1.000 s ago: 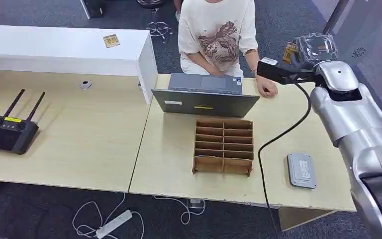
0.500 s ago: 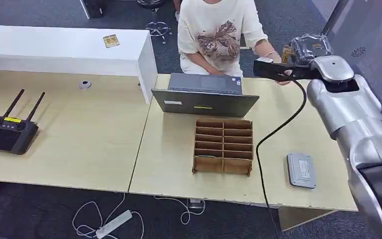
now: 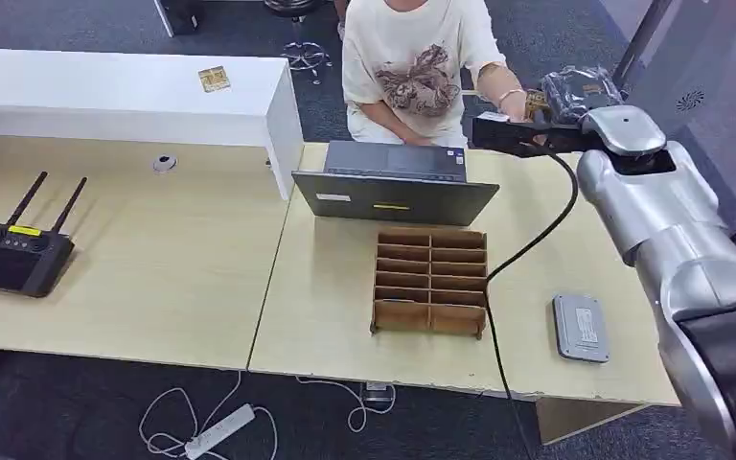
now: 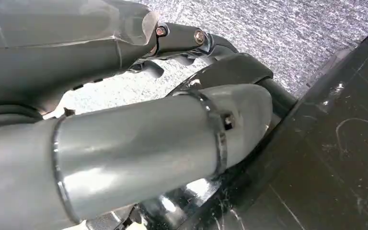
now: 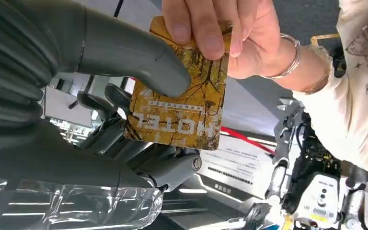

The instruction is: Pass the card to the sensor for recognition and then transmit it.

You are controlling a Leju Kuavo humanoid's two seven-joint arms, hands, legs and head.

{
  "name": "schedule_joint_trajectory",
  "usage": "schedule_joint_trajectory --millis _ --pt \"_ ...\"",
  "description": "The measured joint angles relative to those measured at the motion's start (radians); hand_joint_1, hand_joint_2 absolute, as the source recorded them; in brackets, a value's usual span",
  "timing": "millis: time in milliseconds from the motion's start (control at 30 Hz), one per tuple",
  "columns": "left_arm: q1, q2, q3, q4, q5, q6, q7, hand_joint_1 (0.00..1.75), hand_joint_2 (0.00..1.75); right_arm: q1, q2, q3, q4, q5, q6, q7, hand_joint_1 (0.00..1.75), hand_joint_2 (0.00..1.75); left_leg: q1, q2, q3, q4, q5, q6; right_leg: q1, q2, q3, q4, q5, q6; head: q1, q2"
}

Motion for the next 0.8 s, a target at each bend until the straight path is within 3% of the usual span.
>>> schedule_joint_trajectory --millis 100,133,167,200,633,800 --pt "0.0 0.0 0.0 0.0 0.0 -0.001 0.0 0.0 0.0 0.0 0.002 0.003 0.001 0.0 0.0 0.0 1.75 1.75 0.0 0.0 0.0 0.0 0.0 0.0 0.0 0.0 0.0 0.0 0.0 0.0 0.0 0.0" --pt "0.0 0.0 0.0 0.0 0.0 -0.001 0.0 0.0 0.0 0.0 0.002 0.004 0.002 0.0 0.0 0.0 1.4 1.75 0.0 0.0 0.0 0.0 0.0 0.0 0.0 0.0 0.0 0.0 0.0 0.0 0.0 0.0" --pt "0.0 0.0 0.0 0.0 0.0 -0.001 0.0 0.0 0.0 0.0 0.002 0.005 0.002 0.0 -0.001 0.0 0.07 1.75 0.0 0.0 0.0 0.0 0.0 0.0 0.0 0.0 0.0 0.0 0.0 0.0 0.0 0.0" --pt "0.0 0.0 0.0 0.0 0.0 -0.001 0.0 0.0 0.0 0.0 0.002 0.005 0.002 0.0 -0.002 0.0 0.0 1.75 0.0 0.0 0.0 0.0 0.0 0.0 0.0 0.0 0.0 0.0 0.0 0.0 0.0 0.0" --pt "0.0 0.0 -0.001 0.0 0.0 -0.001 0.0 0.0 0.0 0.001 0.002 0.006 0.004 -0.029 -0.045 0.001 0.0 1.75 0.0 0.0 0.0 0.0 0.0 0.0 0.0 0.001 -0.001 0.0 0.0 -0.001 0.0 0.0" --pt "0.0 0.0 -0.001 0.0 0.003 0.001 0.0 0.0 0.0 0.006 -0.005 -0.018 0.0 -0.078 -0.112 -0.01 0.0 1.75 0.0 0.0 0.0 0.0 0.0 0.0 0.0 0.001 -0.001 0.0 0.0 -0.001 0.0 0.0"
